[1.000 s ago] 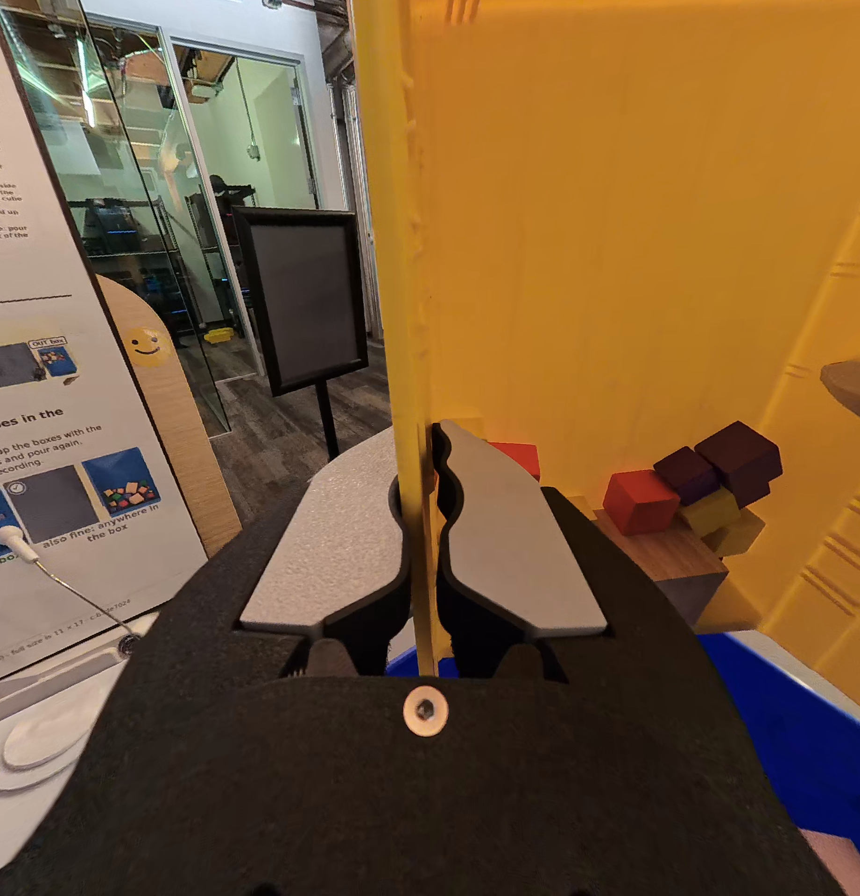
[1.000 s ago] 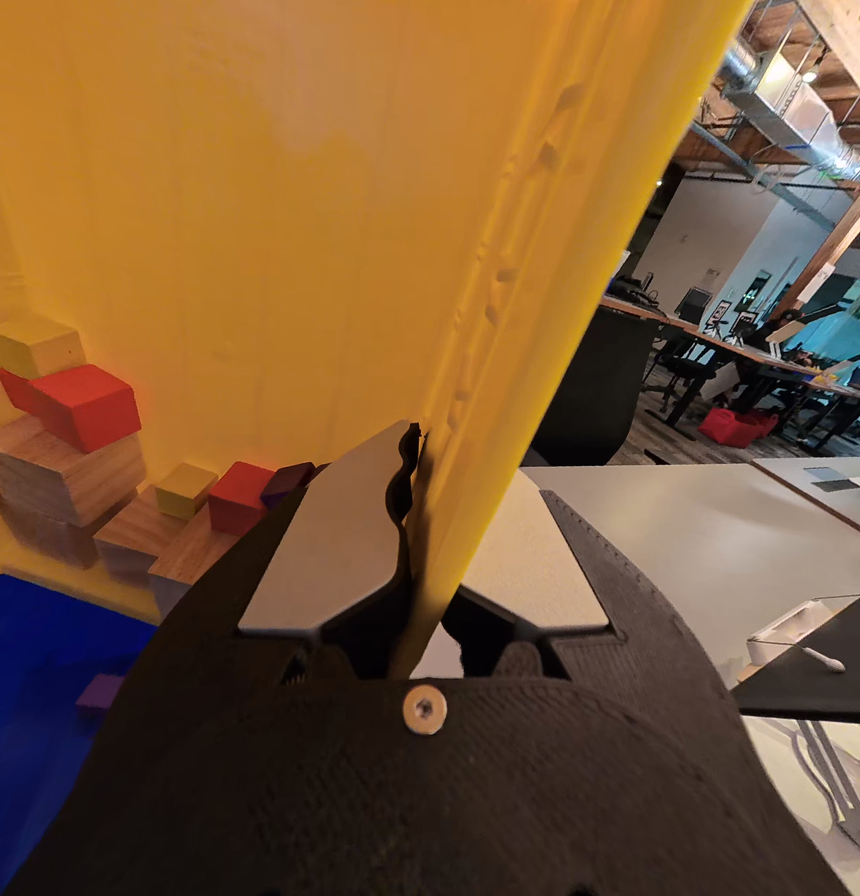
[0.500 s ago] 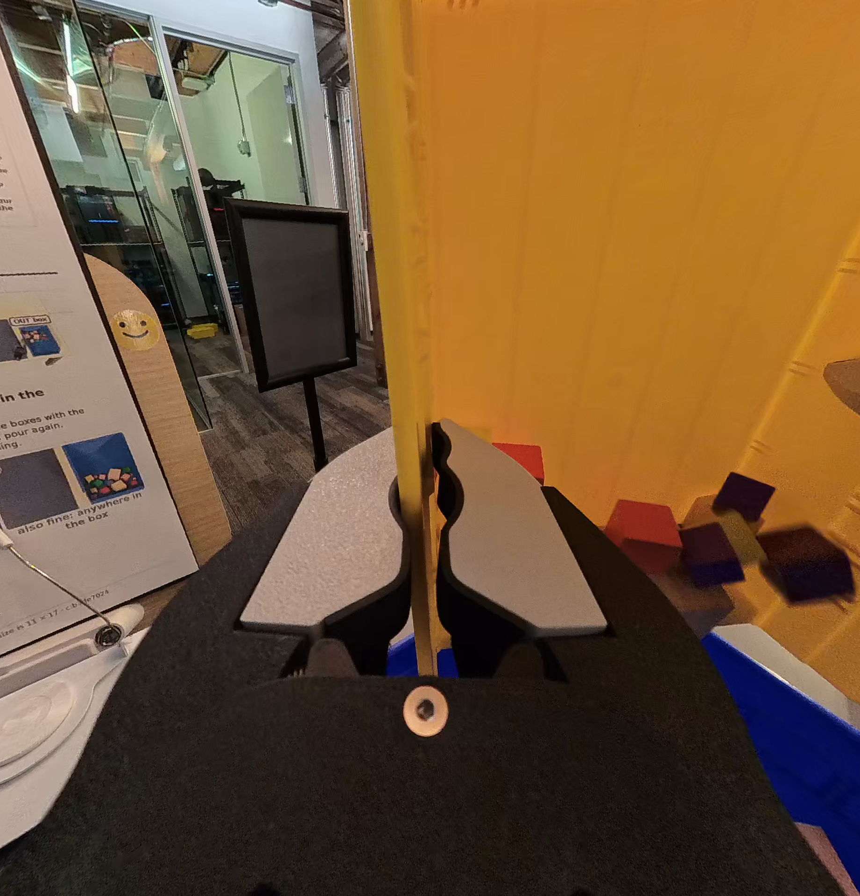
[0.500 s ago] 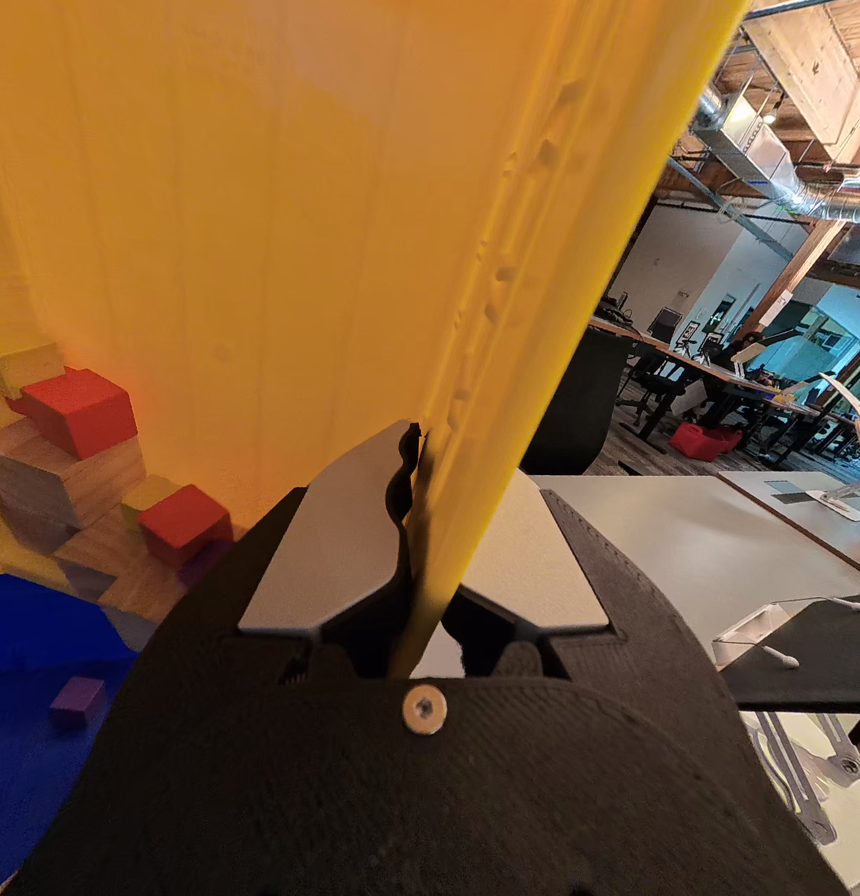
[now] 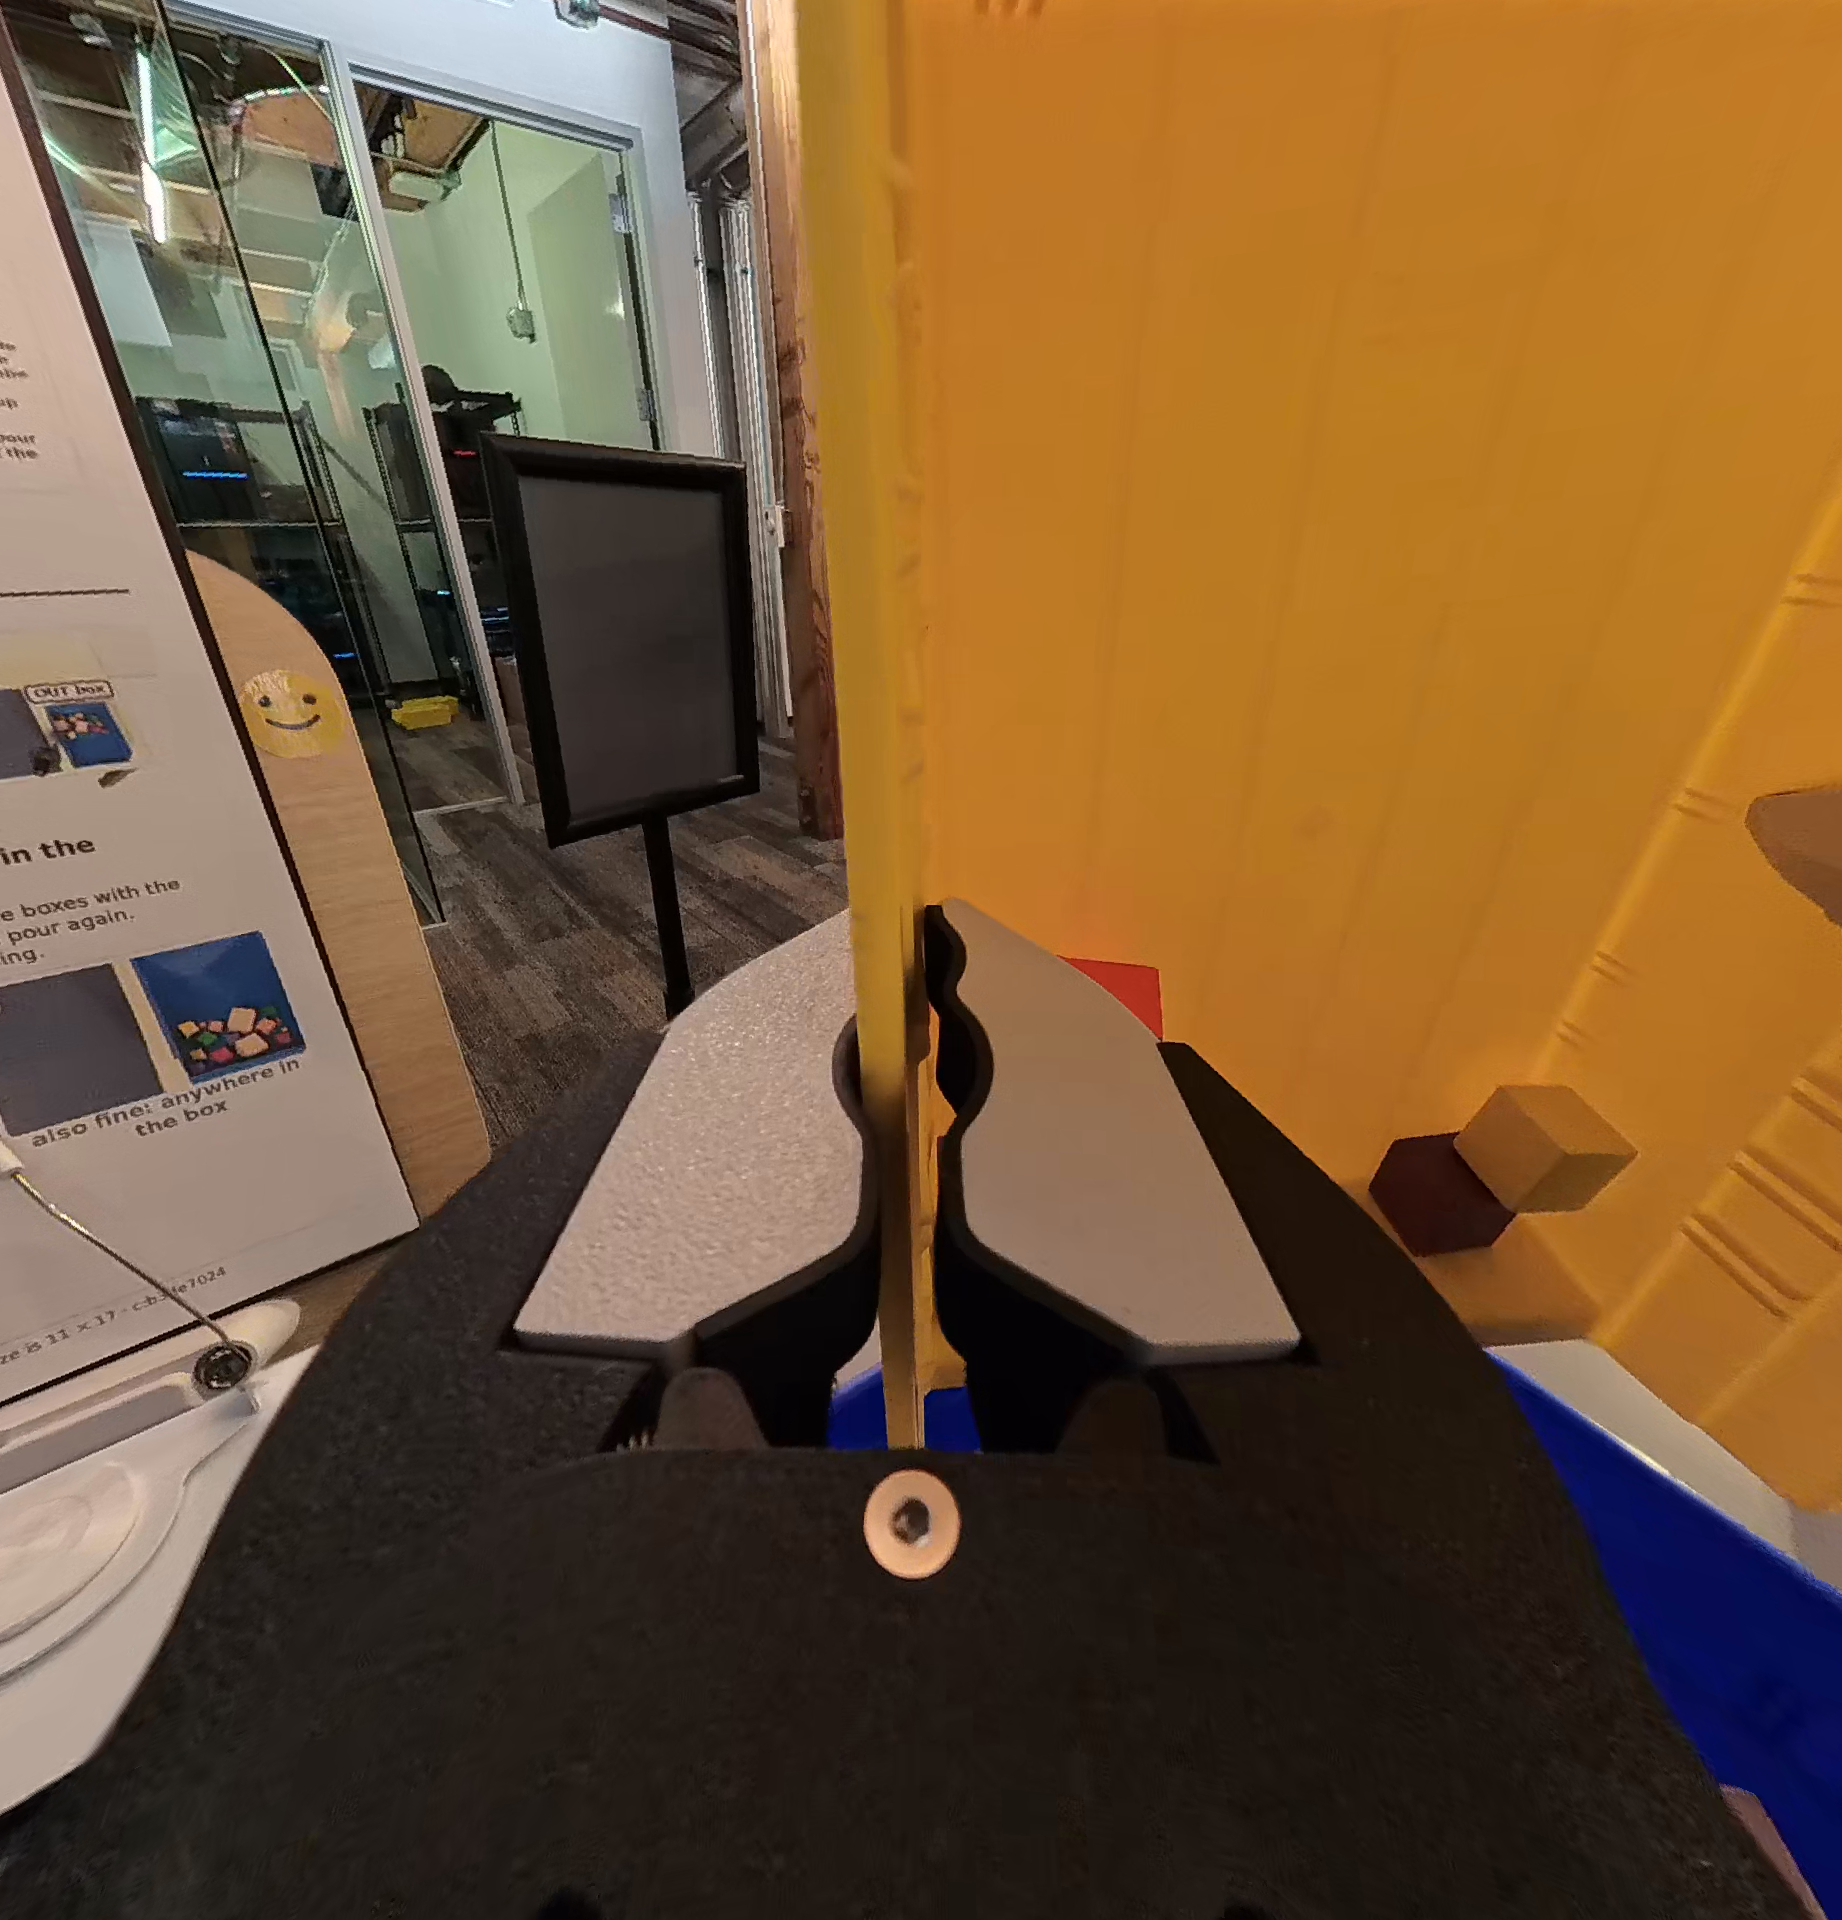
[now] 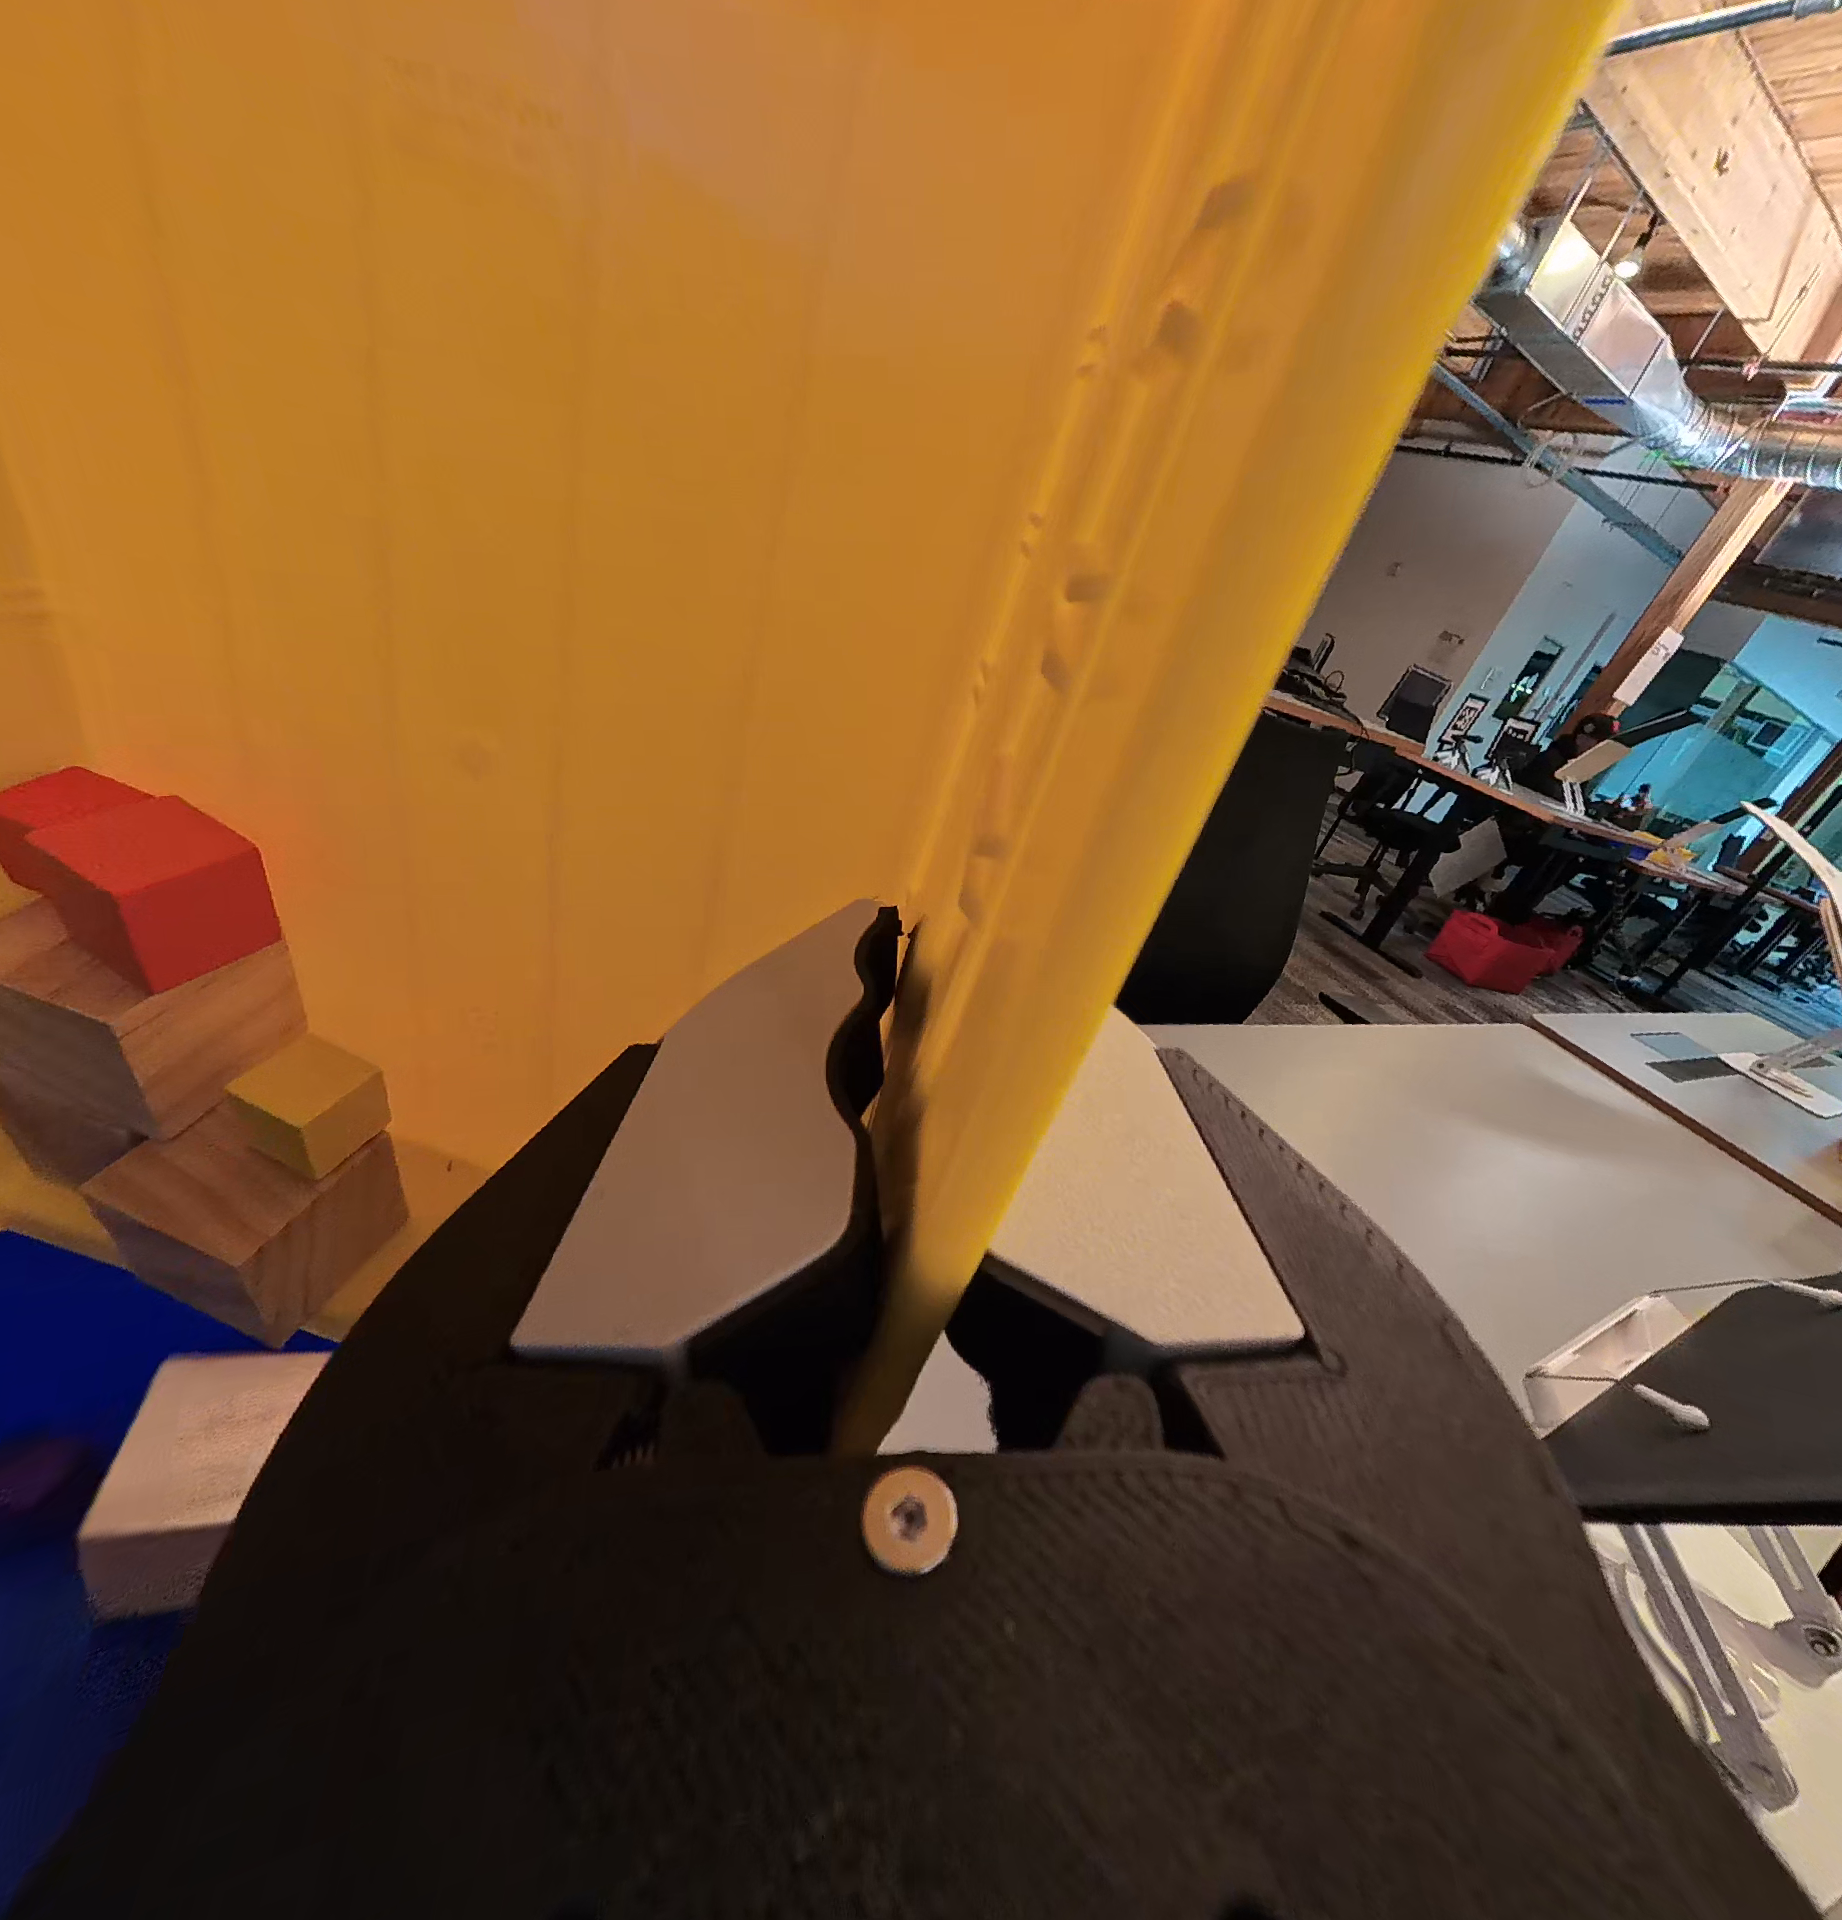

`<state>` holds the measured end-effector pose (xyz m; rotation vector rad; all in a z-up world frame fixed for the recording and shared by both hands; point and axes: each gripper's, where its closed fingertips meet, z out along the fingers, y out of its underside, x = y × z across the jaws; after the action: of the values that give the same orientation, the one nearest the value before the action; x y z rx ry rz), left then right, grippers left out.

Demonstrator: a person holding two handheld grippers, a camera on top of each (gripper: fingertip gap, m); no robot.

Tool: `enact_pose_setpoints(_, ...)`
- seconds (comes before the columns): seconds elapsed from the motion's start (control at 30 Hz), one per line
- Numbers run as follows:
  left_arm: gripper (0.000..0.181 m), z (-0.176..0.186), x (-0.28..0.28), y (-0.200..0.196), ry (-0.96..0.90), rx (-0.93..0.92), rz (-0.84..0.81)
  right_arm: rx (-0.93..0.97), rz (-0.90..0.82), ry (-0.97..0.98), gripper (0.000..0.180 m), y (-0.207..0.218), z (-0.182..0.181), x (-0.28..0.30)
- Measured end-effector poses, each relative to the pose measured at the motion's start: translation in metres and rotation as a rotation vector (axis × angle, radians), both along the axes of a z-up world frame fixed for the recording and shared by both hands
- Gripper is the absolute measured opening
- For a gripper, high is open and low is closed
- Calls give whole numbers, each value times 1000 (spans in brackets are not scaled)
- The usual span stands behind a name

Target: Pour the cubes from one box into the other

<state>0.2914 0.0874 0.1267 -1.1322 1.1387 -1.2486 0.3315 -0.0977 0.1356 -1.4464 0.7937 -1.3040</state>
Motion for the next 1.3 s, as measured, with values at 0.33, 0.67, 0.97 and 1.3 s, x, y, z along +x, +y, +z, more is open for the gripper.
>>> enact_pose_setpoints(0.33, 4, -11, -3, -2, -19, -47, -31, -30, -19, -75, 5, -2, 0, -10)
enact_pose_setpoints(0.67, 4, -2, -5, -8, -48, -48, -44, 1, -12, -93, 6, -8, 4, -11)
enact_pose_setpoints(0.97, 4, -20, -6, -9, -13, -33, -49, -21, -10, -64, 5, -9, -11, -10)
enact_pose_setpoints(1.3, 5, -6, -13, -14, -78, -23, -74, 3, 0, -162, 6, -12, 3, -19)
